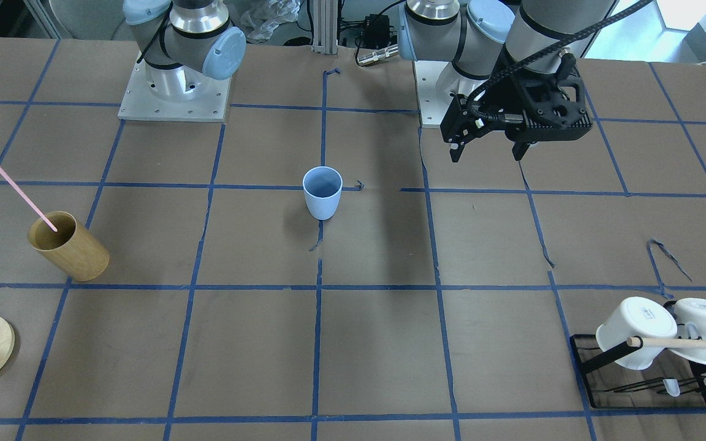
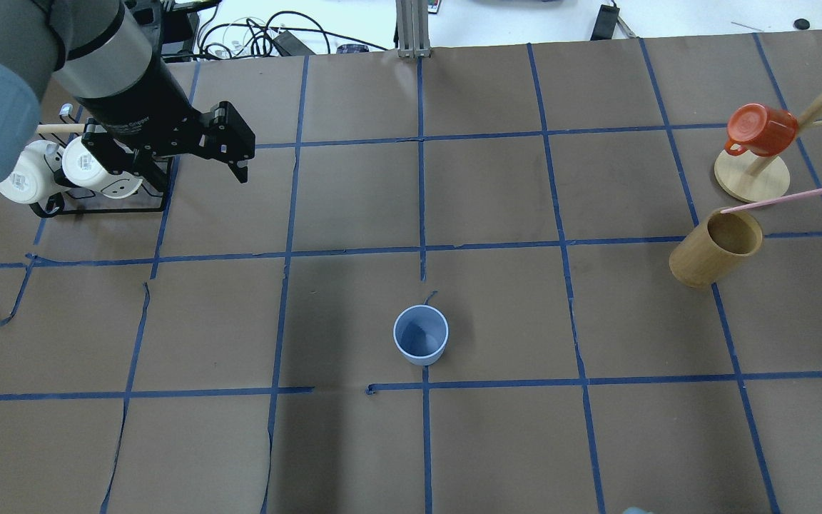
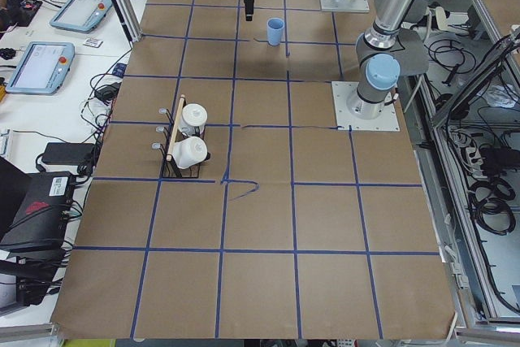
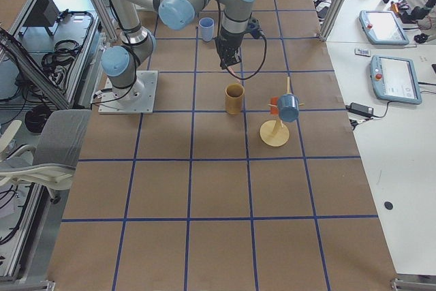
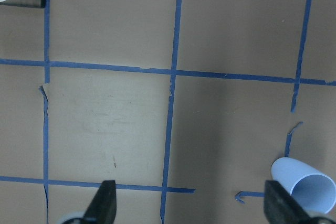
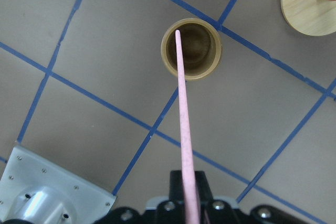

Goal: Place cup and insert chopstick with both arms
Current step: 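Carry the chopstick over the blue cup with the right gripper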

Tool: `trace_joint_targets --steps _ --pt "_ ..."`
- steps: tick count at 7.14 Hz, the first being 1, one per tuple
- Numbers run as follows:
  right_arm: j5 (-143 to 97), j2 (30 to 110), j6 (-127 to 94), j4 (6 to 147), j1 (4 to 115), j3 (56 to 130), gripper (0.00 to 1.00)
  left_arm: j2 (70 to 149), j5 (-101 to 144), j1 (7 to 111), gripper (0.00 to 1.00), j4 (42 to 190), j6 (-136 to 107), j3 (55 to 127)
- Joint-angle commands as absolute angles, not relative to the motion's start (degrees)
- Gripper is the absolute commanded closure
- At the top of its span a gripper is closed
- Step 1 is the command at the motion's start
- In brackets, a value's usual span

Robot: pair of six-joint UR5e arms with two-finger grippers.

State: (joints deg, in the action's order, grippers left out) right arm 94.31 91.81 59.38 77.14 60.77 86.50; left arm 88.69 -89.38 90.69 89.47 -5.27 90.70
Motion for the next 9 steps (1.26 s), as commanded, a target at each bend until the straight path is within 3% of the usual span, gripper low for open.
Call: trace_joint_targets --steps 1,6,9 --pt "95.10 92.81 50.94 62.55 65.53 76.24 0.93 88.59 -89.38 90.70 0.00 89.47 -5.27 90.70" --pt "87.59 91.32 11.15 61.25 99.70 80.40 0.97 88.59 -89.38 90.62 0.00 89.47 -5.27 90.62" --pt "83.58 90.45 -7.84 71.75 112.54 87.07 0.98 88.59 -89.38 90.62 0.00 89.47 -5.27 90.62"
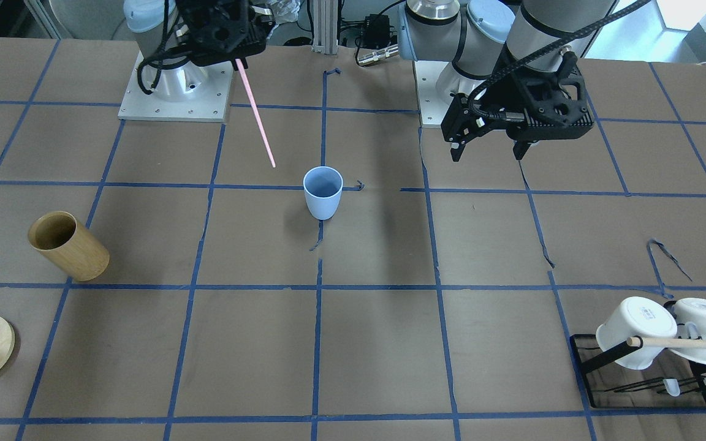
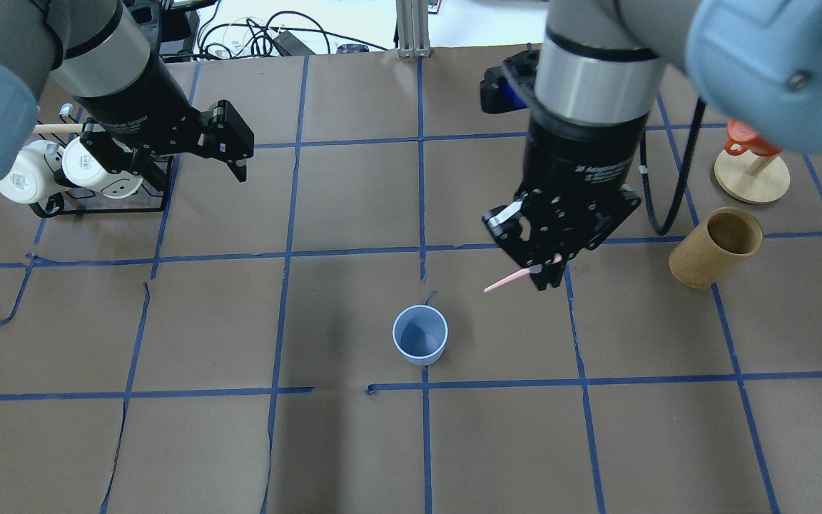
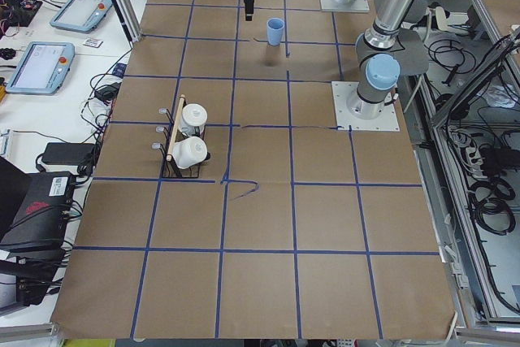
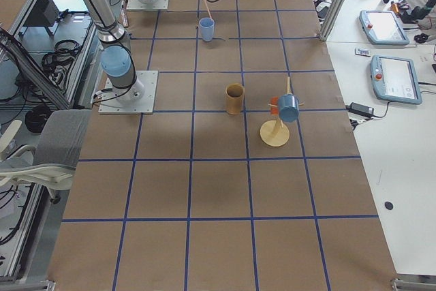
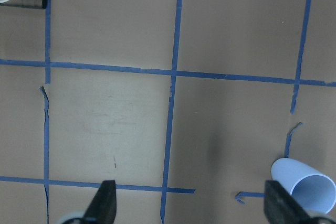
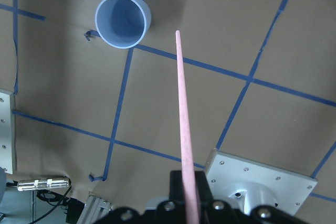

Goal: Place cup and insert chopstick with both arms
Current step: 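Carry the chopstick over the blue cup with the right gripper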

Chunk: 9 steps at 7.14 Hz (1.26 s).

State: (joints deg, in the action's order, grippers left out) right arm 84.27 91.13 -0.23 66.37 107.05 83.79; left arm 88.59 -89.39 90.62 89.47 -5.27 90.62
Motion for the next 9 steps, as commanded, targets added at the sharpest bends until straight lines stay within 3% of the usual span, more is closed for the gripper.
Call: trace_joint_targets --steps 1,6,9 --pt "83.85 88.87 -13.74 79.29 115.37 89.10 0.96 88.59 -89.38 90.62 0.00 89.47 -5.27 90.53" --pt "84.02 86.49 -15.82 80.95 116.37 92.10 0.94 88.59 -89.38 90.53 0.00 89.47 -5.27 90.44" --pt "83.93 84.39 -15.82 84.17 116.46 93.25 0.87 88.59 -89.47 90.53 0.00 89.47 -5.27 90.44"
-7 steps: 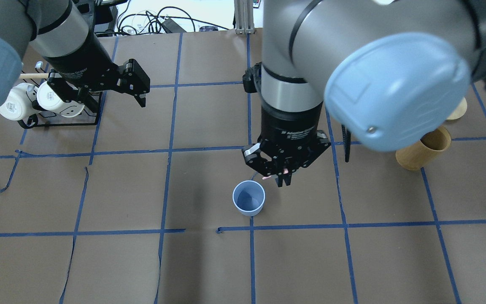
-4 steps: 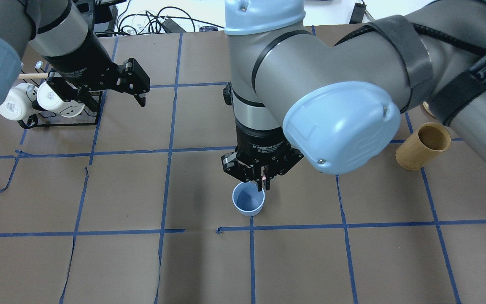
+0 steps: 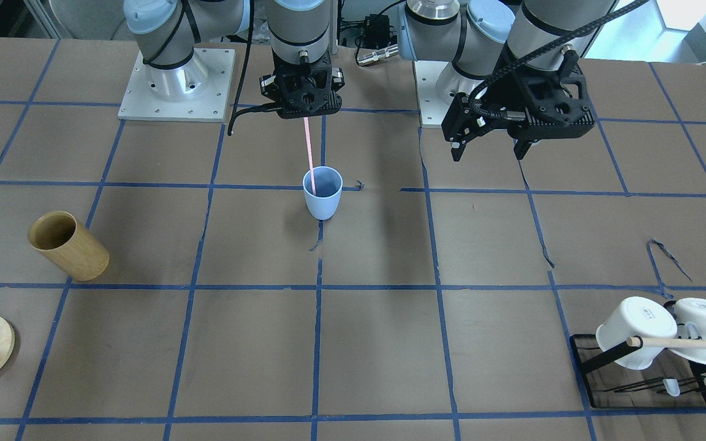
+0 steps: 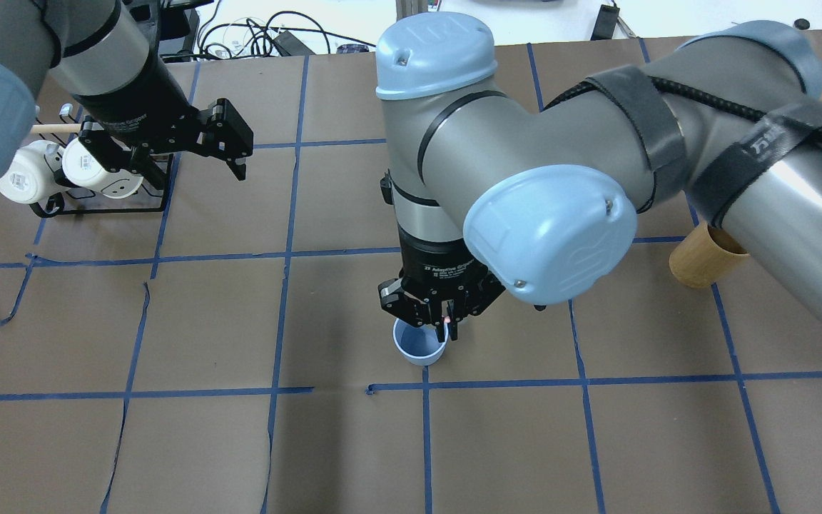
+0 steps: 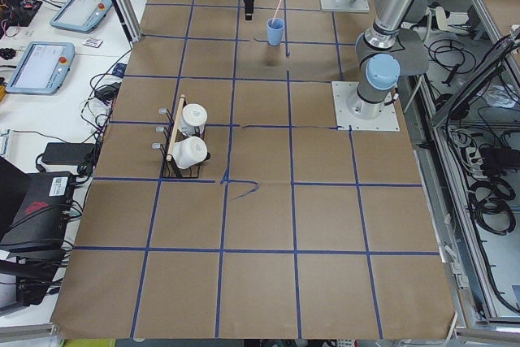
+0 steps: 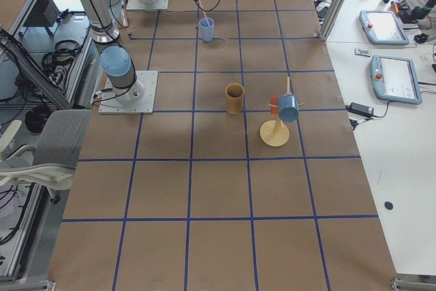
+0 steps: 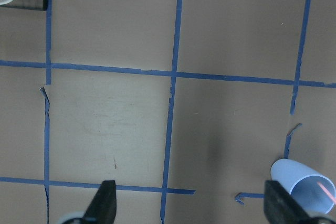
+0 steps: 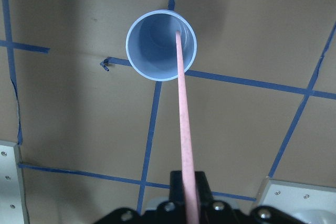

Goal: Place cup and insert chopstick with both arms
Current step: 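Lower the chopstick into the blue cup with the right gripper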

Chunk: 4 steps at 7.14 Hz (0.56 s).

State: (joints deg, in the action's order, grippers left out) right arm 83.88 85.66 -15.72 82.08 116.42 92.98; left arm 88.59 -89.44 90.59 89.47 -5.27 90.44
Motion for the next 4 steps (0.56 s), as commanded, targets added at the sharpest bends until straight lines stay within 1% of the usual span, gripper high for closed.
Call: trace_joint_targets --steps 1,3,4 --pt "83.76 83.42 -15.82 85.33 116.46 93.34 0.86 88.59 -89.47 90.53 0.00 89.56 -5.19 90.44" --pt "83.93 82.44 -15.56 85.43 116.46 93.95 0.86 88.59 -89.47 90.53 0.00 89.47 -5.19 90.44" --pt "83.94 82.09 -15.64 87.34 116.46 95.17 0.84 88.59 -89.47 90.61 0.00 89.56 -5.27 90.53"
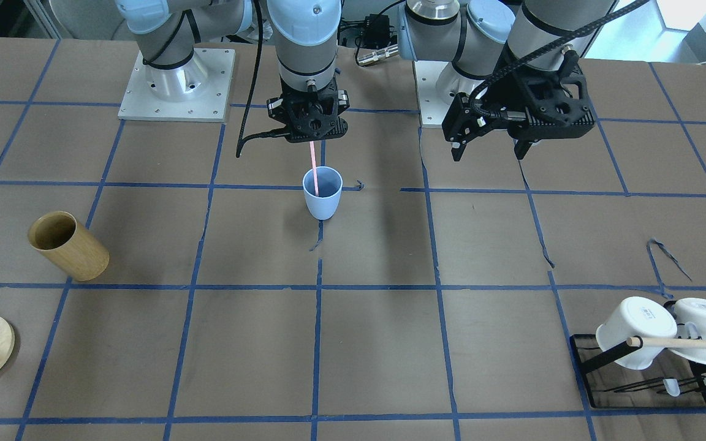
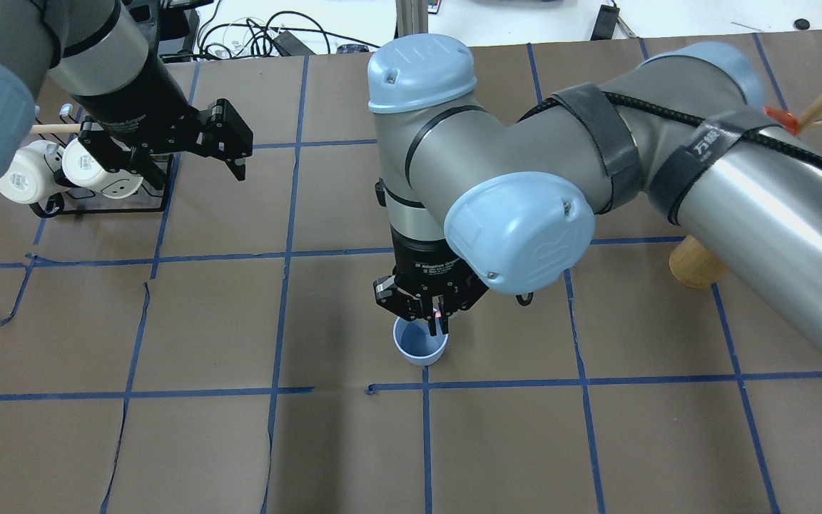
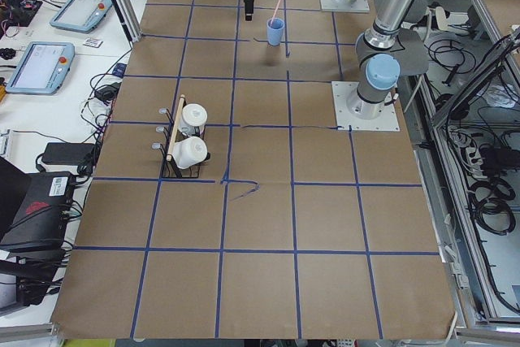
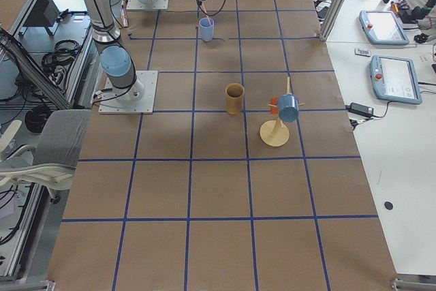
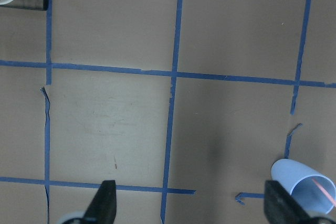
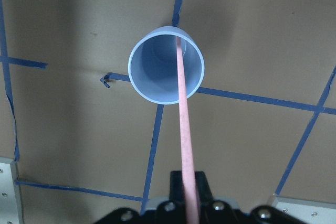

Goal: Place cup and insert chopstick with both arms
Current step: 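Lower the chopstick into the blue cup with the right gripper, then open the right gripper and raise it away from the cup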

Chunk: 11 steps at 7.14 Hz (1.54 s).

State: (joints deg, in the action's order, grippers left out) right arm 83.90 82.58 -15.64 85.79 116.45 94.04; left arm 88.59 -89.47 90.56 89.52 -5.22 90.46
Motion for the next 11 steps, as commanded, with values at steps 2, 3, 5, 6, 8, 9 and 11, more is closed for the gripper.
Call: trace_joint_targets --steps 2,3,5,6,8,9,11 --pt "83.94 82.09 -15.73 89.90 116.54 97.46 0.83 88.68 -89.38 90.53 0.00 89.47 -5.19 90.26" --pt "83.94 81.92 -15.56 90.35 116.54 97.64 0.78 88.68 -89.38 90.53 0.00 89.47 -5.19 90.26" --pt "84.46 81.83 -15.21 92.70 116.54 97.56 0.45 88.59 -89.47 90.44 0.00 89.56 -5.27 90.18" --pt "84.64 81.83 -15.64 94.81 116.54 97.47 0.37 88.59 -89.47 90.44 0.00 89.56 -5.19 90.26" --pt "84.90 82.17 -14.77 98.15 115.93 95.55 0.12 88.59 -89.47 90.44 0.00 89.56 -5.19 90.35" --pt "85.34 82.44 -12.16 99.13 114.45 93.01 0.02 88.59 -89.47 90.44 0.00 89.56 -5.19 90.26" --pt "88.33 82.44 -8.62 97.57 108.93 85.29 0.00 88.68 -89.38 90.44 0.00 89.56 -5.27 90.18"
